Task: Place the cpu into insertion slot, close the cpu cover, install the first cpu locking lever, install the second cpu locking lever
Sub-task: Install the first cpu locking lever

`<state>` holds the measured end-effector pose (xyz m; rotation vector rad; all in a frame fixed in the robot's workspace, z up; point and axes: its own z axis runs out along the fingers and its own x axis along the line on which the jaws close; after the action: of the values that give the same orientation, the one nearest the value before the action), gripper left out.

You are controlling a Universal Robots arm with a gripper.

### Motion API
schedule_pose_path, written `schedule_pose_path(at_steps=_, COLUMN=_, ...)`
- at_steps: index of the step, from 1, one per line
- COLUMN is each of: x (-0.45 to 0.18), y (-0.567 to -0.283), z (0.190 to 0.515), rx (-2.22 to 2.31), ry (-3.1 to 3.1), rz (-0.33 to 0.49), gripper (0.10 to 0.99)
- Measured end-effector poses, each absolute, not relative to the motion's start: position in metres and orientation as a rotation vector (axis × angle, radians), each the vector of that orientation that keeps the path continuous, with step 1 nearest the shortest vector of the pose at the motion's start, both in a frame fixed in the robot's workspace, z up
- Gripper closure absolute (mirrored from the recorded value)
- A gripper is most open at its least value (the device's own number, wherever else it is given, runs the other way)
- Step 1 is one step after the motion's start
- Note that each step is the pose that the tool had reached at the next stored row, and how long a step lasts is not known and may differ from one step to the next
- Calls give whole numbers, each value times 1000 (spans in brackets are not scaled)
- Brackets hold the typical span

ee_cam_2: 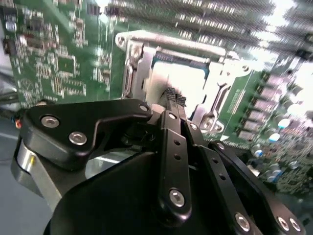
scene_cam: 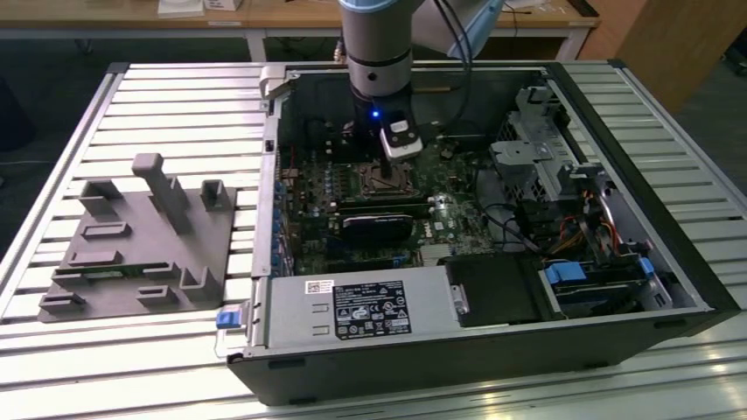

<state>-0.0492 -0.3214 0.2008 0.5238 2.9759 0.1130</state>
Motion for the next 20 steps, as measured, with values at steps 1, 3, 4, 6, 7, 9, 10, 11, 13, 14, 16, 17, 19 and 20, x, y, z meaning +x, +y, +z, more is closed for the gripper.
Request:
schedule_pose_path(at_steps=1, x=-49, y=-324, z=201, rx=524, ry=2977, rz=110, gripper=980)
schedule_pose_path(at_steps=3, x=-49, y=-327, z=201, rx=524, ry=2977, rz=104, gripper=980)
schedule_pose_path(at_steps=4, x=-49, y=-328, z=201, rx=523, ry=2977, rz=102, gripper=980)
schedule_pose_path(at_steps=6, x=-49, y=-329, z=201, rx=523, ry=2977, rz=100, gripper=980)
schedule_pose_path(at_steps=7, x=-49, y=-329, z=201, rx=523, ry=2977, rz=100, gripper=980)
schedule_pose_path(at_steps=9, x=-49, y=-329, z=201, rx=523, ry=2977, rz=100, gripper=980)
schedule_pose_path(at_steps=10, x=-49, y=-329, z=201, rx=523, ry=2977, rz=98, gripper=980)
schedule_pose_path(at_steps=11, x=-49, y=-329, z=201, rx=523, ry=2977, rz=95, gripper=980)
schedule_pose_path(at_steps=13, x=-49, y=-329, z=204, rx=522, ry=2977, rz=94, gripper=980)
schedule_pose_path(at_steps=14, x=-49, y=-329, z=207, rx=522, ry=2977, rz=94, gripper=980)
schedule_pose_path(at_steps=16, x=-49, y=-329, z=212, rx=522, ry=2977, rz=95, gripper=980)
schedule_pose_path(at_steps=17, x=-49, y=-329, z=215, rx=522, ry=2977, rz=94, gripper=980)
schedule_pose_path(at_steps=19, x=-49, y=-329, z=220, rx=522, ry=2977, rz=94, gripper=980)
schedule_pose_path(at_steps=20, x=-49, y=-329, z=221, rx=522, ry=2977, rz=94, gripper=980)
